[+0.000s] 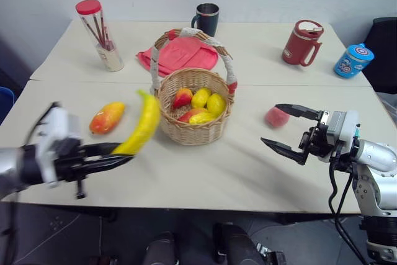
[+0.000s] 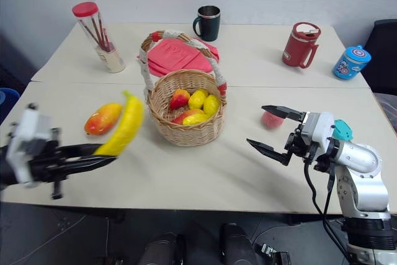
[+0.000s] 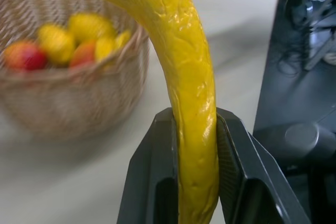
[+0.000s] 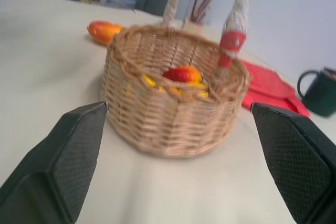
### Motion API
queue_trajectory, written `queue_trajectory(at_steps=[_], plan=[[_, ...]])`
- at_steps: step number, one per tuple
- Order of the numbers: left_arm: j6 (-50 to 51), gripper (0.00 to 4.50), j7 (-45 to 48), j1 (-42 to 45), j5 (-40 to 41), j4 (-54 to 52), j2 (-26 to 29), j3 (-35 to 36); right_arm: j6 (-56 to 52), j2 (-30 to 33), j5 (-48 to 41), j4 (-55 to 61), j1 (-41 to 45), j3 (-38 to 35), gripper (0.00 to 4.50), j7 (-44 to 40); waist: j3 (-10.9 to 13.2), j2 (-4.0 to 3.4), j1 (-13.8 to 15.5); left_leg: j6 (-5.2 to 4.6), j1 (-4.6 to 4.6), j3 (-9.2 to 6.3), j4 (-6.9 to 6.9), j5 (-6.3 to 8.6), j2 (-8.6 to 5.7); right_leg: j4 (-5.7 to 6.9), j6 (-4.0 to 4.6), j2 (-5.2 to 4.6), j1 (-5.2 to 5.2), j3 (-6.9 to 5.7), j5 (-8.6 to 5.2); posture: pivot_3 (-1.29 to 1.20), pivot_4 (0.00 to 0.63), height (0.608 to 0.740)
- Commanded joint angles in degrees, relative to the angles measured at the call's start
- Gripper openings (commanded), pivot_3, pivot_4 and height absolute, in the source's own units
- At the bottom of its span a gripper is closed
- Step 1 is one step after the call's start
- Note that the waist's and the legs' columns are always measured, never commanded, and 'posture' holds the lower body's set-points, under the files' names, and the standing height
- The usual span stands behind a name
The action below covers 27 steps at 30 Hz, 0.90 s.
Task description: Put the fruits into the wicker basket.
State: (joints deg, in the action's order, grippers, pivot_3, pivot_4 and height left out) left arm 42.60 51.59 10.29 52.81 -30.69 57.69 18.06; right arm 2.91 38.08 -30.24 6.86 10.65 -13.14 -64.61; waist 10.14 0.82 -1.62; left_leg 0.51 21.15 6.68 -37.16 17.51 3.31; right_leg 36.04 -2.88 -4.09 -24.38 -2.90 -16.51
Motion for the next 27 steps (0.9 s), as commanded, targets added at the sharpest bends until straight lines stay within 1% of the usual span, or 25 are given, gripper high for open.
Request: queue_trajectory(at_steps=[1,3,6,11,13,14,15,17,20,21,22,23,25,26,27], plan=[[5.0,0.56,-6.5,13.3,-4.3,5.5,-5.7,-12.5,1.3,-0.2,-0.4,2.5,-0.3,-0.9,4.5,0.9,0.0,0.01,0.0,0.01,0.0,0.01,-0.03,-0.03,0.0,0.0,-0.06,0.08,0.02,0.05,0.05,0.0,0.15,0.74],[6.7,0.56,-8.9,19.5,-8.4,9.7,-7.9,-16.8,1.6,-0.2,-0.1,4.5,-1.5,-0.1,4.5,0.8,0.0,0.04,-0.1,0.07,-0.01,0.13,-0.07,-0.06,-0.02,-0.01,-0.17,0.42,-0.01,0.26,0.12,0.0,0.15,0.74],[8.5,0.56,-12.0,26.0,-9.6,14.2,-12.1,-17.7,0.6,-1.1,-0.7,7.8,-2.8,0.5,4.5,2.8,0.1,0.19,-0.1,0.36,0.01,0.13,-0.08,-0.2,-0.1,-0.02,-0.17,0.58,-0.14,0.42,0.13,0.0,0.15,0.74],[12.4,0.56,-15.5,30.4,-12.3,17.7,-15.2,-19.0,-0.5,-1.4,-1.1,9.6,-3.7,0.7,4.5,4.6,0.2,0.3,0.1,0.42,0.05,0.18,-0.15,-0.22,0.09,-0.04,-0.19,0.59,-0.18,0.47,0.12,0.0,0.15,0.74],[12.2,1.29,-16.2,31.4,-13.2,18.7,-16.6,-18.7,-0.7,-1.8,-1.0,10.2,-4.0,0.8,4.5,5.6,0.2,0.35,0.2,0.39,0.06,0.2,-0.23,-0.21,0.04,-0.02,-0.22,0.6,-0.16,0.46,0.13,0.0,0.15,0.74],[12.1,1.5,-15.9,31.6,-13.3,18.9,-17.1,-18.5,-0.6,-2.0,-0.9,10.3,-4.0,1.0,4.5,6.0,0.2,0.39,0.2,0.38,0.06,0.2,-0.26,-0.21,0.03,-0.01,-0.23,0.6,-0.15,0.46,0.14,0.0,0.15,0.74],[12.1,1.85,-15.7,31.7,-13.3,18.9,-17.5,-18.3,-0.6,-2.3,-0.7,10.3,-3.8,1.2,4.5,6.4,0.2,0.41,0.2,0.37,0.07,0.19,-0.3,-0.21,0.03,0.0,-0.24,0.6,-0.15,0.46,0.15,0.0,0.15,0.74],[11.1,2.46,-14.6,30.9,-12.8,18.7,-16.4,-15.2,-0.7,-2.9,-0.2,10.5,-3.1,2.0,4.5,7.2,0.3,0.46,0.2,0.37,0.08,0.19,-0.35,-0.21,0.03,0.03,-0.24,0.59,-0.15,0.46,0.15,0.0,0.15,0.74],[7.2,3.34,-8.6,27.0,-11.6,15.9,-12.6,-11.0,-1.3,-3.0,-0.3,11.2,-2.5,2.3,4.5,8.2,0.3,0.5,-0.2,0.41,0.06,0.28,-0.35,-0.2,0.18,0.06,-0.24,0.57,-0.18,0.58,0.15,0.0,0.15,0.74],[6.0,3.69,-6.1,24.7,-11.2,14.6,-10.9,-9.2,-1.7,-2.9,-0.5,11.5,-2.2,2.5,4.5,8.4,0.3,0.5,-0.3,0.45,0.03,0.29,-0.35,-0.18,0.24,0.07,-0.22,0.6,-0.18,0.56,0.14,0.0,0.15,0.74],[4.8,3.92,-3.4,20.7,-10.6,12.8,-8.7,-5.5,-2.3,-2.6,-1.0,11.8,-1.7,2.8,4.5,8.2,0.3,0.5,-0.3,0.52,0.02,0.32,-0.31,-0.18,0.3,0.07,-0.18,0.64,-0.22,0.58,0.12,0.0,0.15,0.74],[3.9,3.92,-1.6,17.7,-10.1,11.7,-7.2,-2.9,-2.7,-2.4,-1.4,12.1,-1.3,3.0,4.5,8.0,0.3,0.48,-0.4,0.55,-0.02,0.31,-0.27,-0.17,0.32,0.08,-0.14,0.65,-0.22,0.59,0.1,0.0,0.15,0.74],[4.0,3.92,2.1,6.7,-9.0,9.1,-5.0,7.3,-4.4,-2.4,-3.1,12.8,0.4,3.7,4.5,7.7,0.3,0.47,-0.9,0.61,-0.03,0.32,-0.22,-0.16,0.36,0.13,-0.05,0.67,-0.29,0.62,0.04,0.0,0.15,0.74],[4.2,3.92,3.1,2.3,-8.6,8.3,-4.4,11.2,-5.2,-2.6,-3.9,13.1,1.1,3.9,4.5,7.7,0.3,0.47,-0.8,0.64,-0.05,0.34,-0.2,-0.14,0.38,0.13,-0.01,0.68,-0.31,0.64,0.02,0.0,0.15,0.74],[3.2,4.09,4.0,-3.8,-9.7,8.1,-4.8,16.3,-7.4,-2.9,-5.7,13.7,2.0,4.5,4.5,8.0,0.4,0.52,-0.8,0.63,-0.04,0.28,-0.22,-0.14,0.36,0.18,0.01,0.66,-0.31,0.62,0.0,0.0,0.15,0.74]])
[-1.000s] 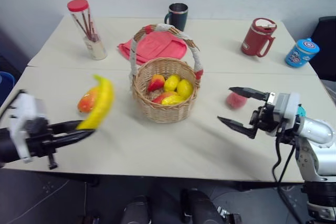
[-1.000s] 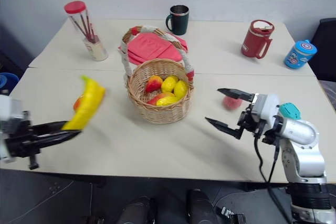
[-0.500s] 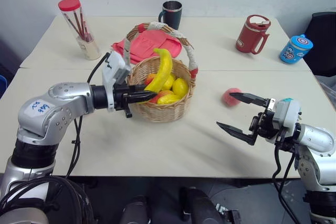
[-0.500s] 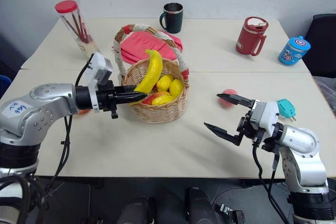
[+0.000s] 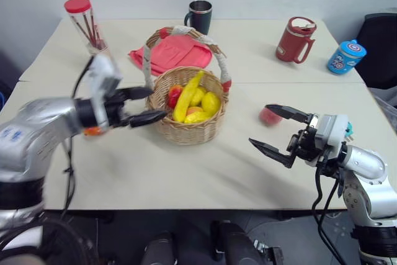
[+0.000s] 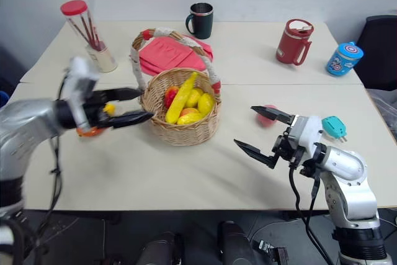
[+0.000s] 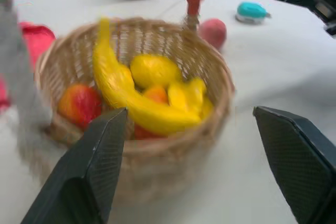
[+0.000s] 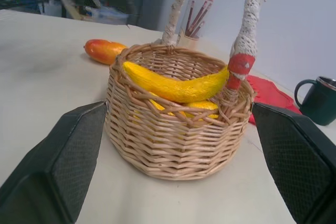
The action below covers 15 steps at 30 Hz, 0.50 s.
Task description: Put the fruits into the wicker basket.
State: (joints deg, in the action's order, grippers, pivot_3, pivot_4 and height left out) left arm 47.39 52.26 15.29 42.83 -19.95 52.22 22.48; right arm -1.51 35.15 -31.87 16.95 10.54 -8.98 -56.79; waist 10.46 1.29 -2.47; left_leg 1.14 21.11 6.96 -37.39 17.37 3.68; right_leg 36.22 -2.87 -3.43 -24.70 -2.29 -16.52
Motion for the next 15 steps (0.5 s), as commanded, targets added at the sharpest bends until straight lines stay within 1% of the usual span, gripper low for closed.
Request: queue_trajectory(at_steps=[1,2,3,4,5,6,7,9,11,12,15], plan=[[-2.5,4.26,3.7,-12.8,-0.5,-2.9,0.2,15.0,-4.5,-0.2,-5.4,4.2,2.6,0.7,4.5,0.5,0.0,0.07,-0.1,0.0,0.02,-0.01,-0.03,0.0,0.03,0.0,0.02,0.01,-0.03,-0.01,-0.01,0.0,0.15,0.74],[-5.0,4.47,3.2,-18.0,-2.3,-1.2,-2.0,19.9,-5.8,-1.0,-6.2,4.9,3.5,1.9,4.5,0.7,0.0,0.08,0.1,-0.01,0.01,-0.01,-0.03,0.01,0.03,0.01,0.02,-0.01,-0.04,0.0,-0.01,0.0,0.15,0.74],[-6.9,4.49,2.9,-21.7,-3.4,0.0,-3.6,23.2,-6.6,-1.5,-6.8,5.5,4.0,2.7,4.5,0.8,0.0,0.1,0.2,-0.07,0.0,-0.09,-0.04,0.04,0.0,0.03,0.04,-0.05,0.01,-0.06,-0.02,0.0,0.15,0.74],[-10.2,4.49,1.2,-24.9,-4.7,3.5,-6.6,27.9,-6.7,-2.8,-6.6,6.1,4.7,4.0,4.5,1.3,0.0,0.1,0.3,-0.23,-0.02,-0.1,-0.03,0.14,0.01,-0.03,0.06,-0.08,0.04,-0.09,-0.01,0.0,0.15,0.74],[-12.6,4.49,0.0,-27.0,-5.5,5.9,-8.7,30.9,-6.8,-3.7,-6.5,6.4,5.2,4.8,4.5,1.7,0.0,0.11,0.5,-0.37,-0.02,-0.11,-0.03,0.25,0.0,-0.02,0.07,-0.1,0.04,-0.11,-0.01,0.0,0.15,0.74],[-14.2,4.49,-0.6,-28.0,-5.8,7.2,-9.8,32.6,-6.9,-4.2,-6.4,6.9,5.3,5.1,4.5,2.0,0.0,0.11,0.6,-0.39,-0.02,-0.14,-0.01,0.27,0.01,-0.11,0.15,-0.1,0.07,-0.18,0.04,0.0,0.15,0.74],[-17.2,4.49,-2.1,-29.5,-5.9,11.5,-12.2,36.4,-6.7,-5.2,-5.9,7.2,5.8,5.8,4.5,2.5,0.0,0.12,0.7,-0.4,-0.01,-0.19,-0.02,0.28,0.02,-0.12,0.16,-0.12,0.09,-0.23,0.05,0.0,0.15,0.74],[-23.9,4.49,-4.4,-33.2,-8.1,19.5,-15.5,41.6,-6.2,-6.5,-5.2,7.8,6.2,6.4,4.5,3.4,0.0,0.19,0.9,-0.43,0.03,-0.24,-0.02,0.29,0.02,-0.14,0.17,-0.16,0.09,-0.3,0.05,0.0,0.15,0.74],[-27.6,4.49,-7.4,-35.5,-10.3,25.7,-16.3,43.7,-5.8,-6.9,-4.6,8.2,6.4,6.5,4.5,3.4,0.0,0.25,0.9,-0.47,0.06,-0.27,-0.02,0.35,0.02,-0.22,0.18,-0.22,0.1,-0.35,0.05,0.0,0.15,0.74],[-26.7,4.49,-8.7,-36.2,-10.1,26.9,-16.2,43.8,-5.3,-6.8,-4.2,8.3,6.6,6.5,4.5,3.1,-0.1,0.35,0.9,-0.52,0.08,-0.27,-0.01,0.4,0.01,-0.26,0.17,-0.26,0.11,-0.37,0.05,0.0,0.15,0.74],[-24.4,4.49,-8.5,-36.5,-8.6,25.0,-14.8,40.6,-5.5,-6.1,-3.8,8.5,7.3,6.0,4.5,3.1,-0.3,0.66,1.4,-0.54,0.12,-0.41,-0.01,0.43,-0.01,-0.33,0.19,-0.43,0.16,-0.53,0.04,0.0,0.15,0.74]])
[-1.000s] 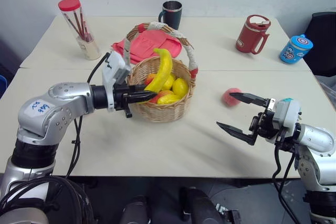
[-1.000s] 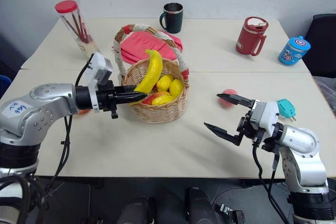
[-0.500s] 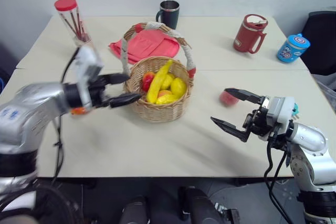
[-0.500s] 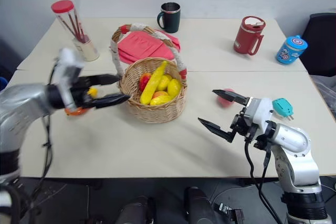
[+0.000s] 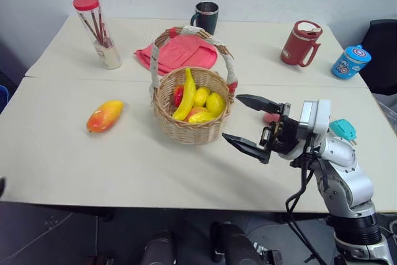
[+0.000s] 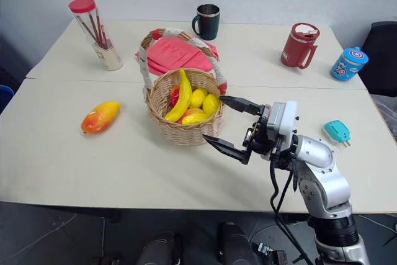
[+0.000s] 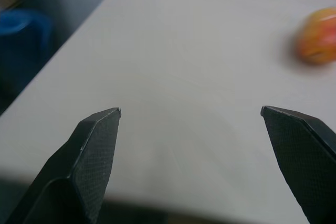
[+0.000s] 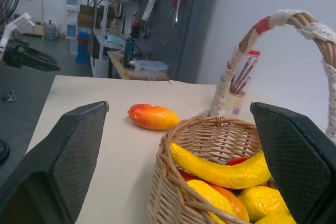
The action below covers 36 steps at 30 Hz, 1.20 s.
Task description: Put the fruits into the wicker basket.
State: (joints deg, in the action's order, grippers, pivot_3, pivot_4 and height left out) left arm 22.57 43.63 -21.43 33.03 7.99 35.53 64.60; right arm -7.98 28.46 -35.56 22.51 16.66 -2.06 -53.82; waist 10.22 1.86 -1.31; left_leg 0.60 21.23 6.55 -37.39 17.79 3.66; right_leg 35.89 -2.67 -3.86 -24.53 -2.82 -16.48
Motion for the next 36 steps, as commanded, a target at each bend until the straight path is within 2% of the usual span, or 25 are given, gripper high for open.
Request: queue_trajectory(at_steps=[1,5,7,9,10,14,19,22,23,27,28,32,34,36], plan=[[1.4,4.49,0.9,0.6,2.2,-4.5,2.5,-2.9,0.6,0.8,-0.2,2.9,1.8,-1.3,4.5,0.4,-0.1,0.16,0.3,0.14,-0.01,0.0,0.01,0.08,0.0,0.0,0.03,-0.15,0.0,-0.08,-0.01,0.0,0.15,0.74],[6.7,4.49,2.3,7.9,1.9,-8.1,10.1,-14.3,-0.9,2.0,-0.6,3.1,2.4,-1.0,4.5,-0.2,-0.2,0.25,1.0,0.27,-0.01,0.14,0.18,-0.04,0.01,0.02,0.19,-0.65,0.04,-0.48,-0.1,0.0,0.15,0.74],[8.5,4.49,3.3,14.1,0.7,-5.7,14.1,-20.7,-1.3,2.1,-0.6,3.1,2.6,-0.6,4.5,-0.4,-0.2,0.27,1.2,0.28,0.01,0.17,0.2,-0.09,0.02,0.07,0.85,-0.7,0.12,-0.54,-0.47,0.0,0.15,0.74],[10.2,4.49,4.4,22.3,-1.0,-2.3,17.6,-28.5,-1.6,2.1,-0.3,3.0,3.0,-0.2,4.5,-0.5,-0.2,0.24,0.9,0.29,0.02,0.26,0.29,-0.11,0.01,0.07,0.77,-0.72,0.1,-0.53,-0.42,0.0,0.15,0.74],[10.6,4.49,4.9,27.0,-2.2,0.0,18.7,-32.5,-1.7,2.1,-0.2,2.9,3.2,0.0,4.5,-0.5,-0.1,0.22,0.9,0.29,0.05,0.28,0.3,-0.11,0.0,0.11,0.41,-0.71,0.08,-0.54,-0.22,0.0,0.15,0.74],[7.9,4.49,5.5,41.7,-8.5,9.7,19.5,-44.0,-2.0,2.3,0.8,2.8,3.3,0.6,4.5,-0.2,-0.1,0.2,-0.4,0.14,0.14,0.52,0.32,-0.21,0.08,0.11,0.17,-0.58,-0.04,-0.86,-0.11,0.0,0.15,0.74],[6.7,4.49,4.4,52.6,-15.6,21.0,17.3,-53.5,-1.5,3.6,2.3,1.2,3.0,-0.7,4.5,-0.3,-0.1,0.22,-0.6,0.38,0.18,0.99,0.18,-0.3,0.07,0.26,0.06,-0.33,-0.26,-1.59,-0.06,0.0,0.15,0.74],[6.7,4.49,5.8,55.7,-16.3,24.0,15.0,-55.6,-0.5,4.0,2.5,-0.3,2.6,-2.2,4.5,-0.4,-0.1,0.22,-0.3,0.33,0.19,1.15,0.04,-0.27,0.06,0.26,-0.03,-0.26,-0.29,-1.62,-0.02,0.0,0.15,0.74],[6.3,4.11,6.4,56.2,-16.3,24.4,14.4,-55.9,-0.3,4.0,2.5,-0.5,2.5,-2.5,4.5,-0.4,-0.1,0.23,-0.2,0.3,0.19,1.2,-0.02,-0.25,0.07,0.25,-0.07,-0.25,-0.28,-1.59,0.0,0.0,0.15,0.74],[6.5,3.03,6.3,56.5,-16.6,23.6,12.9,-56.1,0.5,4.1,2.6,0.0,0.5,-3.0,4.5,-1.0,-0.1,0.23,-0.2,0.21,0.19,1.17,-0.29,-0.2,0.16,0.26,-0.1,-0.35,-0.27,-1.52,0.02,0.0,0.15,0.74],[6.0,2.87,6.6,56.1,-16.7,23.1,12.8,-56.0,0.5,4.2,2.4,0.2,-0.2,-3.2,4.5,-1.1,-0.1,0.23,-0.2,0.2,0.19,1.16,-0.34,-0.19,0.16,0.3,-0.1,-0.36,-0.27,-1.51,0.02,0.0,0.15,0.74],[0.5,2.82,12.4,51.5,-12.6,16.5,14.0,-51.1,0.8,5.4,1.3,0.3,-2.8,-4.8,4.5,-2.5,-0.1,0.23,-0.3,0.2,0.11,1.2,-0.38,-0.19,0.17,0.56,-0.1,-0.47,-0.31,-1.41,0.02,0.0,0.15,0.74],[0.0,2.82,16.8,46.7,-8.9,9.3,16.0,-46.9,1.1,6.2,1.1,-0.4,-3.6,-6.5,4.5,-3.0,-0.1,0.23,-0.5,0.2,0.08,1.22,-0.4,-0.19,0.18,0.59,-0.1,-0.48,-0.32,-1.37,0.02,0.0,0.15,0.74],[8.5,2.82,20.2,41.9,-1.2,-0.9,18.1,-42.3,1.6,7.1,1.3,-1.4,-4.4,-8.3,4.5,-3.5,-0.1,0.24,-0.5,0.21,0.06,1.22,-0.4,-0.18,0.23,0.61,-0.1,-0.48,-0.33,-1.28,0.02,0.0,0.15,0.74]])
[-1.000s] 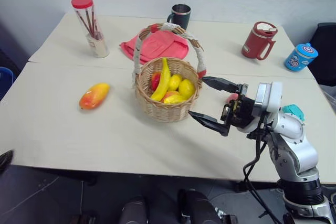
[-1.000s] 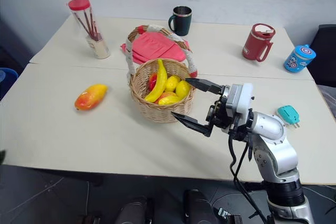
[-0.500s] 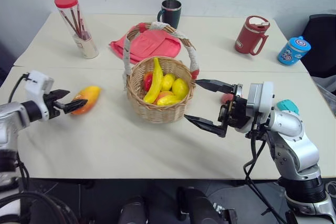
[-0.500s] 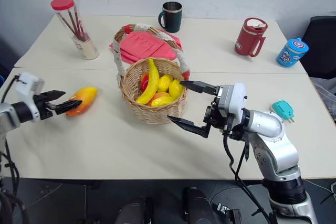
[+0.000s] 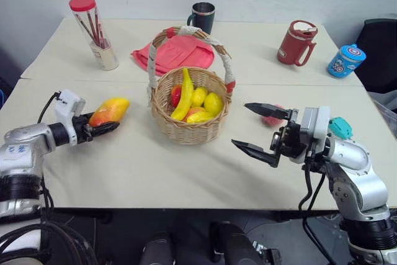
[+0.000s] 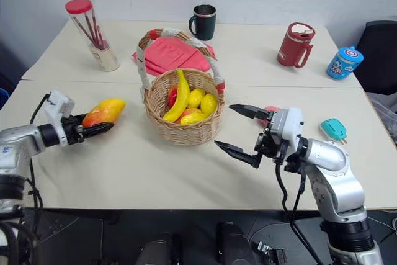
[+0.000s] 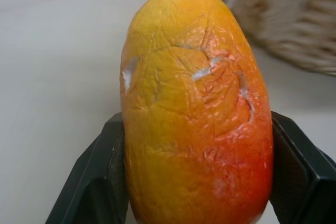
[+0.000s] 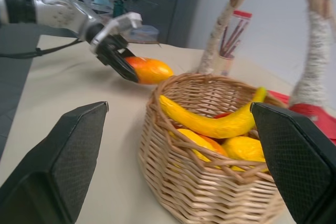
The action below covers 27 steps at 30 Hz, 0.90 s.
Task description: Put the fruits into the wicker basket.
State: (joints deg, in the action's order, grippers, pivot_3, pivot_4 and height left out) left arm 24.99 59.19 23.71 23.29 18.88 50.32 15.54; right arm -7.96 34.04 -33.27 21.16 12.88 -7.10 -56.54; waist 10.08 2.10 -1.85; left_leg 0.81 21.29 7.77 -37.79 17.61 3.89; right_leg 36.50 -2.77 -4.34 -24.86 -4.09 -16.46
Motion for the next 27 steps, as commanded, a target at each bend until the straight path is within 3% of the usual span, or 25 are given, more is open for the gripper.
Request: queue_trajectory(at_steps=[1,4,6,12,14,17,18,20,23,27], plan=[[11.0,2.82,4.5,-3.7,12.4,-17.7,3.7,6.8,1.9,1.8,-0.8,-0.9,-1.2,-4.2,4.5,-0.9,0.0,0.0,0.2,0.01,0.0,-0.01,0.0,0.01,0.02,-0.01,0.0,0.0,0.01,0.08,0.0,0.0,0.15,0.74],[20.3,2.82,-1.2,1.8,18.5,-29.1,1.1,2.4,2.6,1.7,-0.7,-3.1,-2.1,-5.8,4.5,-0.8,0.1,-0.05,1.6,-0.07,-0.04,-0.28,-0.01,0.03,-0.14,-0.05,0.0,-0.13,0.24,0.29,-0.01,0.0,0.15,0.74],[23.2,2.82,-6.0,7.1,18.2,-31.5,-2.3,-1.6,2.4,1.2,-1.4,-4.0,-2.1,-6.1,4.5,-0.6,0.1,-0.2,2.6,-0.4,-0.07,-0.42,-0.17,0.14,-0.27,-0.08,-0.11,-0.14,0.44,0.26,0.06,0.0,0.15,0.74],[26.3,2.82,-19.3,19.9,5.6,-26.0,-11.4,-16.4,3.4,1.0,-0.8,-5.4,-1.8,-6.7,4.5,0.0,0.1,-0.23,2.7,-0.23,-0.07,-0.2,-0.26,-0.03,-0.37,-0.06,-0.28,0.25,0.39,0.5,0.16,0.0,0.15,0.74],[23.6,3.55,-19.5,21.3,2.9,-23.9,-12.6,-18.8,3.7,1.0,-0.7,-4.9,-2.7,-7.5,4.5,0.6,0.1,-0.25,2.0,-0.14,-0.07,-0.01,-0.26,-0.04,-0.32,-0.09,-0.28,0.52,0.31,0.69,0.16,0.0,0.15,0.74],[21.8,4.4,-17.5,21.9,2.9,-21.8,-13.7,-18.3,3.7,0.6,-1.1,-3.5,-5.0,-9.0,4.5,2.7,0.2,-0.28,1.6,0.02,-0.06,0.02,-0.24,0.01,-0.16,-0.07,-0.23,0.76,0.19,0.83,0.13,0.0,0.15,0.74],[21.3,4.48,-17.3,21.8,2.9,-21.5,-13.8,-17.8,3.7,0.7,-1.2,-3.1,-5.9,-9.4,4.5,2.9,0.2,-0.28,1.6,0.05,-0.05,0.02,-0.23,0.03,-0.13,-0.06,-0.22,0.77,0.15,0.91,0.12,0.0,0.15,0.74],[19.8,4.48,-17.0,21.7,3.0,-20.8,-14.1,-16.6,4.3,0.8,-1.2,-2.6,-8.3,-10.9,4.5,3.1,0.2,-0.32,1.7,0.08,-0.08,0.06,-0.24,0.04,-0.14,-0.1,-0.19,0.8,0.12,0.98,0.11,0.0,0.15,0.74],[12.6,4.48,-10.4,18.2,7.1,-23.8,-12.9,-11.0,9.0,0.4,-0.3,-6.0,-17.0,-19.6,4.5,2.9,0.2,-0.34,1.9,0.06,-0.1,0.06,-0.28,0.04,-0.18,-0.08,-0.19,0.81,0.15,1.02,0.11,0.0,0.15,0.74],[4.1,4.48,2.4,7.6,11.1,-29.4,-6.9,-3.3,16.8,0.4,1.5,-15.1,-28.5,-29.4,4.5,-0.3,0.2,-0.36,1.8,-0.02,-0.14,0.16,-0.24,0.12,-0.14,-0.19,-0.22,0.78,0.17,1.09,0.1,0.0,0.15,0.74]])
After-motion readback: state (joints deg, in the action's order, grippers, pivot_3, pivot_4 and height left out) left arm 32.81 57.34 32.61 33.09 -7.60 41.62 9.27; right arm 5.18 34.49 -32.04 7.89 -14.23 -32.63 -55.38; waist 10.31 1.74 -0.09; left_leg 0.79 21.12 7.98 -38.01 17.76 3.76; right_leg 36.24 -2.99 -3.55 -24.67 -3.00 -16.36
